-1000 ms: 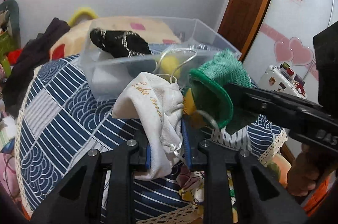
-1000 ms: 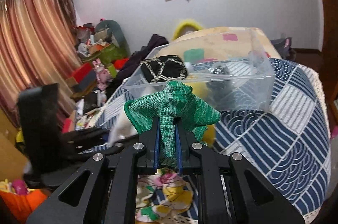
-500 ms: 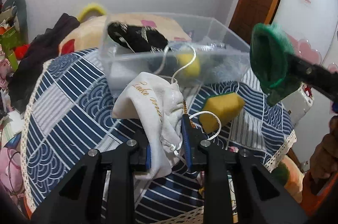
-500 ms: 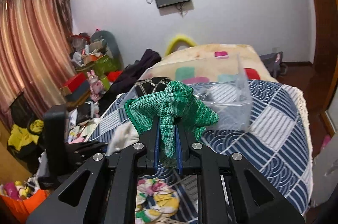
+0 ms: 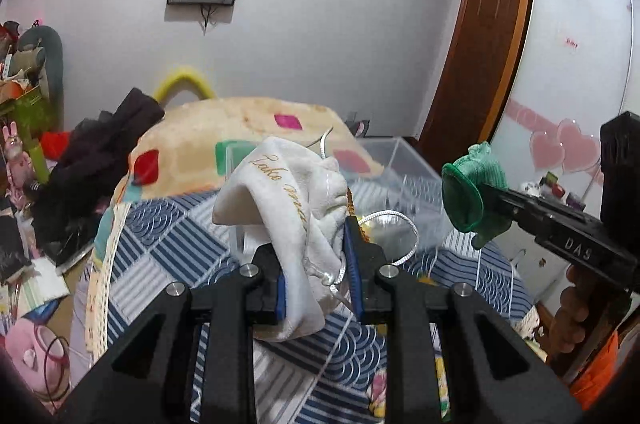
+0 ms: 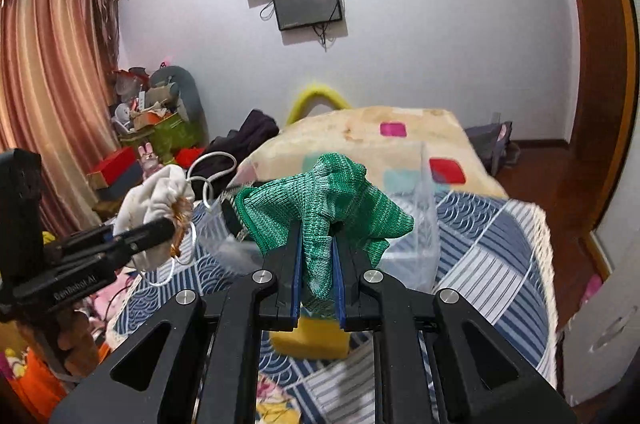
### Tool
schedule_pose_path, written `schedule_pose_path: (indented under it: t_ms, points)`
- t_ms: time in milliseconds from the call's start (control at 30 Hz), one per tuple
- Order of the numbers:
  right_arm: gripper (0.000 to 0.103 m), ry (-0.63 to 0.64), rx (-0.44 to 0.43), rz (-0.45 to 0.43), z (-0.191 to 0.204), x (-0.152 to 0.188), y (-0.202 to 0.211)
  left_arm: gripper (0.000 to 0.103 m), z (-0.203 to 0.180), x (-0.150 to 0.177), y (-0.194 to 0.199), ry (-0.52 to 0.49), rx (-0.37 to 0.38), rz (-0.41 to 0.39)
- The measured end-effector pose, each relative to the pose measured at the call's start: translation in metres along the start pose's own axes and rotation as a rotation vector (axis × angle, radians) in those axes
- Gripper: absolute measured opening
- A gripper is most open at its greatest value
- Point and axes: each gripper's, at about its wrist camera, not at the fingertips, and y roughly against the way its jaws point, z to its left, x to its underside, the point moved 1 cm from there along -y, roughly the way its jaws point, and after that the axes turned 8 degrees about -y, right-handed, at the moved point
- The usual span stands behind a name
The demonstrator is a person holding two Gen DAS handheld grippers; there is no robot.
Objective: Organize soft objects
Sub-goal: 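Carry the pouch and green glove over the clear box and release both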
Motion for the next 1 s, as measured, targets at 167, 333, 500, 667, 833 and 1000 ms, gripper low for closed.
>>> schedule_pose_path:
  t_ms: [167,333,500,667,833,1000]
  points:
    - [0.012,0.022,0.005,-0.037,0.004,-0.013,-0.004,0.023,0.000,-0.020,-0.008,-0.017,-0.022,-0.032]
    - [0.012,0.046,0.023,-0.040,0.005,-0.021,-0.017,0.023,0.002,-0.032,-0.024,-0.026,-0.031,-0.032]
    - [0.012,0.051,0.050,-0.014,0.000,-0.023,-0.035,0.023,0.004,-0.038,-0.050,-0.025,-0.018,-0.011]
    - [0.012,0.052,0.070,0.027,-0.004,-0.021,-0.056,0.024,0.007,-0.034,-0.079,-0.019,-0.005,0.038]
    - [0.012,0.052,0.084,0.074,-0.007,-0.017,-0.076,0.023,0.010,-0.023,-0.107,-0.005,0.012,0.103]
    - [0.012,0.050,0.092,0.120,-0.011,-0.011,-0.091,0.024,0.012,-0.016,-0.121,-0.001,0.021,0.134]
